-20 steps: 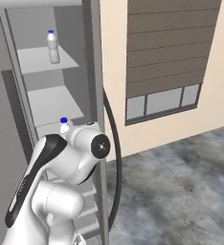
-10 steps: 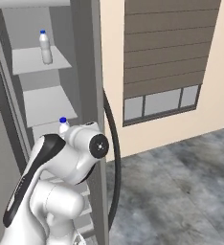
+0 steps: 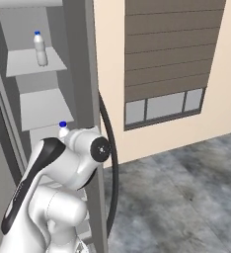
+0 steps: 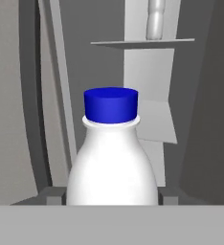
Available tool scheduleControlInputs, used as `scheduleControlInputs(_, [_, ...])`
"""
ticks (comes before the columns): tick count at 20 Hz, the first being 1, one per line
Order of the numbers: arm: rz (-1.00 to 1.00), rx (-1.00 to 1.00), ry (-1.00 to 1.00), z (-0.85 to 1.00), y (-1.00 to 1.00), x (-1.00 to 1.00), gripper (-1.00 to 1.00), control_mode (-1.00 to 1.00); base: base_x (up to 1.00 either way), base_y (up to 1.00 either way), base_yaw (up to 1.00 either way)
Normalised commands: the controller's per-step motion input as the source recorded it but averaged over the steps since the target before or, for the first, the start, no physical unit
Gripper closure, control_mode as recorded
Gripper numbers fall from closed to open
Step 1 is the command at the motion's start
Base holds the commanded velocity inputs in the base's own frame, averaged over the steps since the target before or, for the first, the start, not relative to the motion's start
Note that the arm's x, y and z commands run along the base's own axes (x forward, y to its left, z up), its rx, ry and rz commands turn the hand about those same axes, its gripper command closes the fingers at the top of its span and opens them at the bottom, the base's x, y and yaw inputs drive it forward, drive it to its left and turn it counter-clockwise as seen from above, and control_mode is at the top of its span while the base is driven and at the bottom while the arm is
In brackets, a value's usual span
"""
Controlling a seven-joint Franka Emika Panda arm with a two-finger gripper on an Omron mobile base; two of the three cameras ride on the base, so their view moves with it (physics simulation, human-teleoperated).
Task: Take the bottled waters from the counter and place them in the freezer to freeze. Close the freezer door after placing the bottles.
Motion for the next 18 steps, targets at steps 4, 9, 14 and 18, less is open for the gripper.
scheduleControlInputs(4, [0.0,0.0,0.0,0.0,0.0,0.0,1.0,1.0,0.0,0.02,0.0])
scheduleControlInputs(9, [0.0,0.0,0.0,0.0,0.0,0.0,1.0,1.0,0.0,0.02,0.0])
scheduleControlInputs(14, [0.0,0.0,0.0,0.0,0.0,0.0,1.0,1.0,0.0,0.09,0.0])
scheduleControlInputs(18, [0.0,0.0,0.0,0.0,0.35,-0.15,1.0,-1.0,0.0,0.0,0.0])
